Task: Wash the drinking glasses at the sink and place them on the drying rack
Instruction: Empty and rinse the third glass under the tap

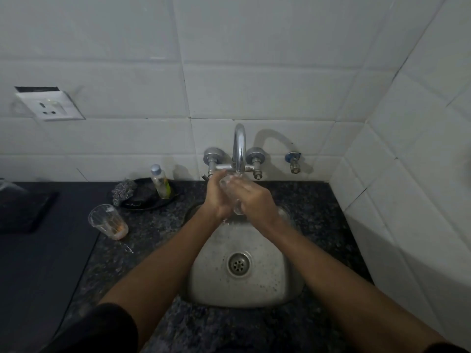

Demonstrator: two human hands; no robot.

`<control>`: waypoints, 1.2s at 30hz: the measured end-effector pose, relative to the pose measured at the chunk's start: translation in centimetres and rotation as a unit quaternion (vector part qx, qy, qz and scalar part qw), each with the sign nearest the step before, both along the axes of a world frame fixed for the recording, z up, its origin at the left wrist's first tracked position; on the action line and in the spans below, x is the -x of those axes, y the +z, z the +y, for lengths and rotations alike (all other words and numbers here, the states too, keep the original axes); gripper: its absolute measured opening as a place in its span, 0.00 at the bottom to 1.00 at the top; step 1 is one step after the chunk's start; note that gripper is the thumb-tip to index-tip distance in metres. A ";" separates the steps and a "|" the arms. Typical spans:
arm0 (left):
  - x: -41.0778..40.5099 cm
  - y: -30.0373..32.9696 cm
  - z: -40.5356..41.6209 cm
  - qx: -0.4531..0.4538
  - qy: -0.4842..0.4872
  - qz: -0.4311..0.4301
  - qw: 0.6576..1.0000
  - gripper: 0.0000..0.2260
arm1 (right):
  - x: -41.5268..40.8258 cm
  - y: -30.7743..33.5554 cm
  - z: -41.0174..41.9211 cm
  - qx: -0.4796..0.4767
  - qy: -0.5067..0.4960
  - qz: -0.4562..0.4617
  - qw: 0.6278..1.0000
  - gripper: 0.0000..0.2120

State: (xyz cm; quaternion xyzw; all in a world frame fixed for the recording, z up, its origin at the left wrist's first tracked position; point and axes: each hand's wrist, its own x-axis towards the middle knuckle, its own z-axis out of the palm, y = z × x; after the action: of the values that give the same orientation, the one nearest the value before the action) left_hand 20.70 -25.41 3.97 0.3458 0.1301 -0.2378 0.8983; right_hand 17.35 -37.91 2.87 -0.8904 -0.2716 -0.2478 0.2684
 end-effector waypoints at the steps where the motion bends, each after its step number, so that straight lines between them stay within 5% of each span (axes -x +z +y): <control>1: -0.2 0.0 0.1 -0.015 -0.016 0.003 1.000 0.18 | -0.1 -0.3 -0.5 0.058 0.041 -0.057 0.996 0.17; 4: -0.7 0.9 0.1 -0.058 -0.031 -0.010 0.998 0.23 | -0.4 -0.6 -1.5 0.129 0.083 -0.132 0.979 0.14; 9: -0.1 0.7 -0.3 0.007 -0.007 0.005 1.000 0.25 | -0.1 0.2 0.8 -0.086 -0.048 0.009 0.995 0.17; 14: -1.1 0.3 0.4 -0.071 -0.060 0.002 0.996 0.24 | -0.4 -1.0 -1.0 0.127 0.074 -0.132 0.980 0.15; 20: -0.8 -0.3 0.3 0.004 0.001 -0.009 1.000 0.18 | 0.4 -0.1 0.9 -0.115 -0.062 -0.011 0.991 0.20; 25: -0.9 0.1 0.6 -0.007 -0.056 -0.002 0.998 0.29 | -0.6 -0.5 -1.4 0.107 0.063 -0.137 0.983 0.16; 27: -1.0 0.5 0.4 -0.021 -0.053 -0.021 0.998 0.26 | -0.8 -0.8 -1.3 0.098 0.043 -0.127 0.986 0.16; 32: -0.9 -0.9 0.2 0.022 -0.003 -0.014 1.000 0.13 | 0.7 -0.6 1.9 -0.111 -0.060 0.030 0.992 0.15; 36: -1.0 -2.3 0.6 0.032 -0.018 -0.006 0.999 0.25 | 0.2 -0.5 0.4 0.038 0.041 -0.029 0.998 0.21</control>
State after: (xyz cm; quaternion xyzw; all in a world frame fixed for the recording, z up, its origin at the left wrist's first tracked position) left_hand 21.71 -24.85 1.69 0.3209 0.1112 -0.2561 0.9050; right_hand 17.16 -37.53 2.32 -0.8805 -0.3247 -0.2520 0.2361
